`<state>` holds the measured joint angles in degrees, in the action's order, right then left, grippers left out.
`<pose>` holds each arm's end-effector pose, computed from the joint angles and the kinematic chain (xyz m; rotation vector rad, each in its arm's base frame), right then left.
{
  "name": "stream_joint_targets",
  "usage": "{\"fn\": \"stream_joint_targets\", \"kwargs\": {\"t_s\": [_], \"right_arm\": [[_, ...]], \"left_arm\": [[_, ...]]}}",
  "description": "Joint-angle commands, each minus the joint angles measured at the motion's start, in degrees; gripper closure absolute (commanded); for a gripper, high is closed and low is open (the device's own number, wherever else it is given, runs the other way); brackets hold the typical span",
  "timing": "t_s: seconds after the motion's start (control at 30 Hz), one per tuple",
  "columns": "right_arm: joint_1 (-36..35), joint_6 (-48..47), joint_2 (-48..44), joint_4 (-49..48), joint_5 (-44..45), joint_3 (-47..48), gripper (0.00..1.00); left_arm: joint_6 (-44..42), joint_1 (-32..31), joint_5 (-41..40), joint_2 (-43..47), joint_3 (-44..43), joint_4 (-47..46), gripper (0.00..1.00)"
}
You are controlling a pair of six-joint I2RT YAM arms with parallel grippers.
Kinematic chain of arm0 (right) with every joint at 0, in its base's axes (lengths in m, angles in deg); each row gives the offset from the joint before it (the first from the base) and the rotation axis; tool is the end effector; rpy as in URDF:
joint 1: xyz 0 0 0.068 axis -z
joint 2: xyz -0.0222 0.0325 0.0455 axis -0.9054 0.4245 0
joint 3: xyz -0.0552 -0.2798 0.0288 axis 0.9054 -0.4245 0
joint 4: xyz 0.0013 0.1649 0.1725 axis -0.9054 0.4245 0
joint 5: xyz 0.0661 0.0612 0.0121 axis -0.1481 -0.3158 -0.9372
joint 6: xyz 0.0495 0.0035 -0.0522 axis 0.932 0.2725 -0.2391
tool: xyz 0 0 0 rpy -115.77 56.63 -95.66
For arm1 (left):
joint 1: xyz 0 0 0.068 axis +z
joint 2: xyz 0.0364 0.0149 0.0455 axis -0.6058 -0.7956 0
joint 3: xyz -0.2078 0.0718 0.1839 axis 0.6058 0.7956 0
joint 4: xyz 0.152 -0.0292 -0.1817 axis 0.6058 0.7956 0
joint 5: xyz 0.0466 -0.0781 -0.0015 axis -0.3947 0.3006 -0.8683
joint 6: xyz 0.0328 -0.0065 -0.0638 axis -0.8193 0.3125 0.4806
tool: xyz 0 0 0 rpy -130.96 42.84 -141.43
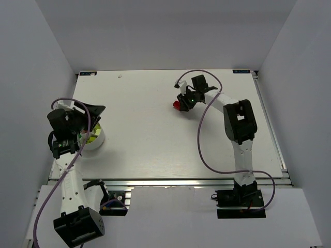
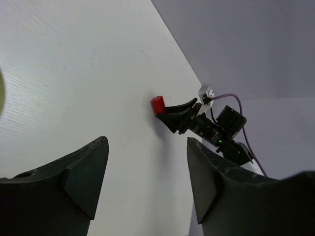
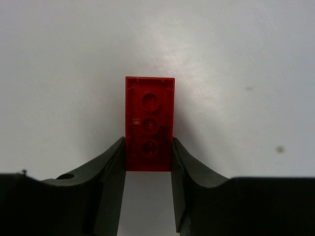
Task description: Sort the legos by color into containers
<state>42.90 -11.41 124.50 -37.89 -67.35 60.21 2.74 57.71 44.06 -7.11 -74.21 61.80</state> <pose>0.4648 0.2103 0.1705 -1.1259 2.0678 0.3867 0.1708 0.0321 0.3269 -0.8770 1.8392 -0.8449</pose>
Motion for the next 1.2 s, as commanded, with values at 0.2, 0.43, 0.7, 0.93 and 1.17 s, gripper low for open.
{"fn": "stream_joint_targets", "kwargs": {"t_s": [0.2, 0.43, 0.7, 0.93, 1.17], "right_arm": [[-3.5, -8.3, -22.4, 1.2, -36.9, -14.6, 1.00], [-9.0, 0.9, -24.9, -2.2, -37.6, -14.0, 1.00], [-13.4, 4.9, -24.7, -4.5, -34.8, -12.4, 1.00], [-16.4, 5.8, -24.2, -5.5, -31.6, -11.3, 1.00], [-19.1, 5.8, -24.0, -5.9, -30.1, -10.8, 1.00]], "left_arm": [[4.7, -6.5, 10.1, -2.0, 4.7, -9.0, 0.21], [6.5, -18.2, 5.4, -6.1, 5.6, -13.1, 0.20], [7.3, -22.5, 4.8, -9.2, 5.3, -14.7, 0.20], [9.1, -26.2, 3.9, -10.5, 7.4, -16.4, 0.20], [10.7, -28.7, 2.6, -11.4, 8.2, -18.5, 0.20]]}}
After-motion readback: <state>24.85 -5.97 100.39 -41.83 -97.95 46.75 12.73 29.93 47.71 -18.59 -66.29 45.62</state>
